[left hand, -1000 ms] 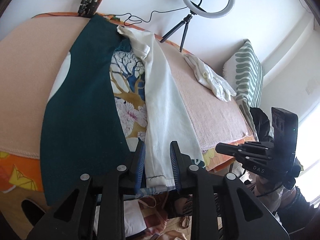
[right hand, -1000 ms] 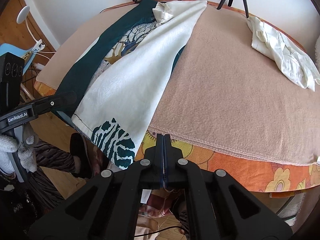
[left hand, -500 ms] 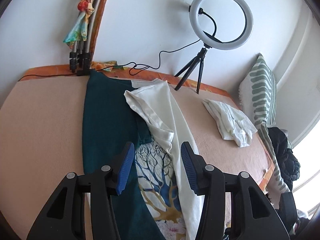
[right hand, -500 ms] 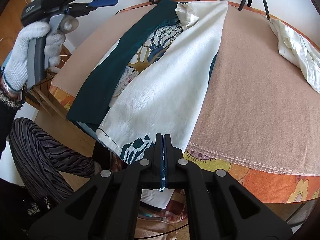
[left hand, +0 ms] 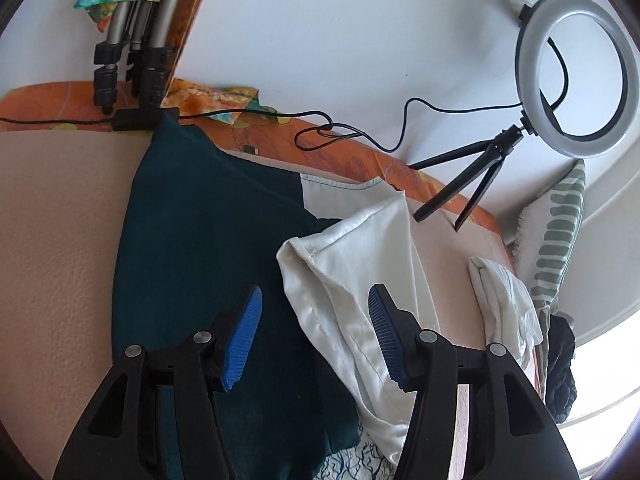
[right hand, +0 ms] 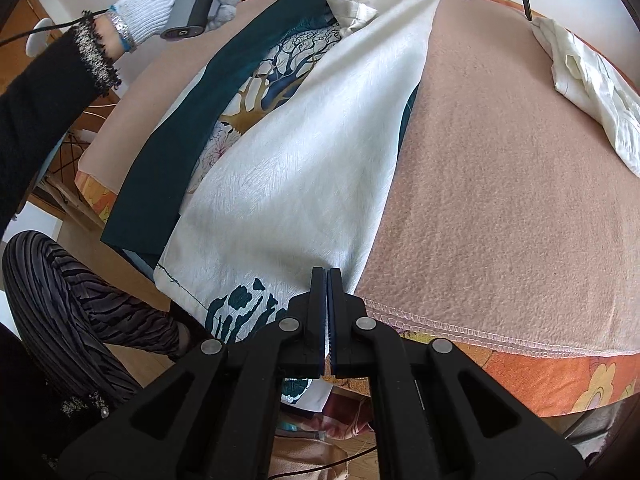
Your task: Fold small clothes
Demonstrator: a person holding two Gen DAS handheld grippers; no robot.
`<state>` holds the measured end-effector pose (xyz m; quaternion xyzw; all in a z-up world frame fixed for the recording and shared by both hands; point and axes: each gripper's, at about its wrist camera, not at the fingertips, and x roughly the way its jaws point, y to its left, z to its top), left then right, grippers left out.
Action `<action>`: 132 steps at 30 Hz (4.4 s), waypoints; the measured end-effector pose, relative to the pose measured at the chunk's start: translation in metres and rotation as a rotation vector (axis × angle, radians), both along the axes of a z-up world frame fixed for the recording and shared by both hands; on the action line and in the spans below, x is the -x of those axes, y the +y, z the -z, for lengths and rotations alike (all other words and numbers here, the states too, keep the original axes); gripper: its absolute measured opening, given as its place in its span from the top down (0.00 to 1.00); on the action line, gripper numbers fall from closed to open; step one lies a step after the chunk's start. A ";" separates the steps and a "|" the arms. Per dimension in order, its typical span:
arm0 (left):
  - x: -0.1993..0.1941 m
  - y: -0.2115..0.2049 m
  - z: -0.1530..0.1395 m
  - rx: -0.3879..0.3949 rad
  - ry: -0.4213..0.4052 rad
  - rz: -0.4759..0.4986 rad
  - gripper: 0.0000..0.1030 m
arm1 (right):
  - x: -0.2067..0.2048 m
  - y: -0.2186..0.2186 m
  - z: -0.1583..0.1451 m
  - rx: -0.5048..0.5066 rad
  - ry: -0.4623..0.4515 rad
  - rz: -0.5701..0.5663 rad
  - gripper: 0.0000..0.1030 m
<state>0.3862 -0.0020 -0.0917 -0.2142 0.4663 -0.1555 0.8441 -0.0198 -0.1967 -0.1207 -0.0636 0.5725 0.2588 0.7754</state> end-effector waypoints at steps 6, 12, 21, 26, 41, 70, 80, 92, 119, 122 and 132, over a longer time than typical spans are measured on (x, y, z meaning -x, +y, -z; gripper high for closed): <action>-0.027 -0.006 0.017 0.003 0.031 0.004 0.47 | -0.005 -0.001 0.001 -0.018 0.015 -0.006 0.99; -0.040 -0.014 0.020 -0.024 0.023 0.006 0.53 | -0.005 0.001 0.002 -0.010 0.008 -0.012 0.99; -0.040 -0.024 -0.001 -0.071 -0.094 0.085 0.97 | -0.009 0.000 0.004 -0.029 0.024 -0.002 0.99; -0.046 -0.008 -0.015 -0.104 -0.141 0.046 0.98 | -0.008 0.001 0.004 -0.017 0.012 -0.008 0.99; -0.007 -0.014 -0.023 -0.312 -0.169 0.106 0.87 | -0.009 0.006 0.004 0.011 -0.005 -0.025 0.99; 0.322 0.059 0.000 -0.016 0.112 0.067 0.57 | 0.009 -0.037 0.006 -0.141 0.007 0.103 0.68; 0.354 0.047 0.024 0.063 0.180 0.095 0.57 | 0.019 -0.051 0.012 -0.263 0.073 0.139 0.68; 0.361 0.045 0.032 0.118 0.191 0.113 0.76 | 0.030 -0.040 0.016 -0.341 0.131 0.108 0.70; 0.293 0.065 -0.022 0.257 -0.007 0.022 0.98 | -0.056 -0.037 -0.057 -0.523 0.145 0.213 0.96; 0.273 0.070 -0.023 0.237 -0.012 0.005 0.98 | -0.080 -0.032 -0.057 -0.513 0.147 0.239 0.96; 0.304 0.073 -0.008 0.139 0.108 0.045 0.85 | -0.098 -0.021 -0.039 -0.470 0.185 0.228 0.96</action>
